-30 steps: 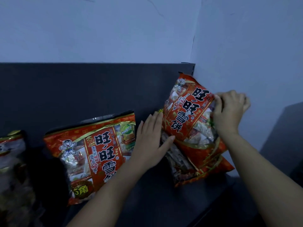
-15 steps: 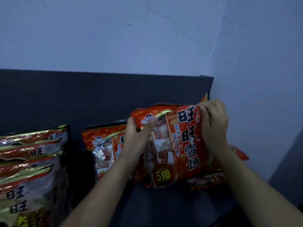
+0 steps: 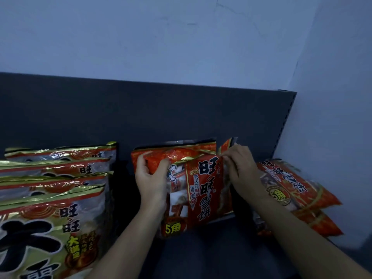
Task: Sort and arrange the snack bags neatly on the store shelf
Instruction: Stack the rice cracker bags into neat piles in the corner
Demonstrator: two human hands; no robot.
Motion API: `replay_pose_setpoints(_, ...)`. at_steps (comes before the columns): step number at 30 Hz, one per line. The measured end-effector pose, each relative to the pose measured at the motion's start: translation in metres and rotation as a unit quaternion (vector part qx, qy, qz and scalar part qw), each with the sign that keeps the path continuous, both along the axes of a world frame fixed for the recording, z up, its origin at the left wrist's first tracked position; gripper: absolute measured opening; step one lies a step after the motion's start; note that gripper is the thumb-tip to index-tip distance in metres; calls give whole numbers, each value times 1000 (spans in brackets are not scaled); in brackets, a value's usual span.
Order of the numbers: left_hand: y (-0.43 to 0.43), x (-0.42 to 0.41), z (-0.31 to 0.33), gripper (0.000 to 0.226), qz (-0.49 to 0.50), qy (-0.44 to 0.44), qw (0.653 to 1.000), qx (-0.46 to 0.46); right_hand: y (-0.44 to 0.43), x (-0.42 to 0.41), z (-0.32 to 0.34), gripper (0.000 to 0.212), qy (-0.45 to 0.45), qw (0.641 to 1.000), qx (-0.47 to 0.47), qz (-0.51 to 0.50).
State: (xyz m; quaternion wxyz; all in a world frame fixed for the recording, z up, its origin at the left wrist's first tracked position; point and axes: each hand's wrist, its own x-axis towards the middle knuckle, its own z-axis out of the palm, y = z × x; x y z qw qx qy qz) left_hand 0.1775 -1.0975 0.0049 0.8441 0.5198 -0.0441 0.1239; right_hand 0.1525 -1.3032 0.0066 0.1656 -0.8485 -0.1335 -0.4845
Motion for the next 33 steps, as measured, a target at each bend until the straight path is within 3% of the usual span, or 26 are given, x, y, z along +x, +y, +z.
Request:
replay_pose_setpoints(5,2,1,-30,17,31,39,999,-20,-2,3,-32,23,58,998,-36,17)
replay_pose_setpoints(12,0,12,-35,8,18,10,1000,-10,-3,16,-29,30,89,993,80,20)
replay_pose_setpoints(16,0,23,-30,11,42,-12,999,-16,-4,26,-23,43,172,985,22,-15)
replay_pose_setpoints(21,2,35,-16,17,78,-45,996,2,3,45,6,15,211,973,93,-2)
replay_pose_setpoints(23,6,41,-11,17,104,-61,993,17,7,49,20,20,236,963,128,25)
replay_pose_setpoints(25,11,46,-11,16,128,-67,989,41,9,48,34,21,286,952,102,44)
replay_pose_setpoints(29,16,48,-18,17,166,-74,976,116,2,45,62,12,419,896,89,113)
replay_pose_setpoints(33,17,46,-22,19,190,-59,969,143,3,53,63,13,400,913,11,81)
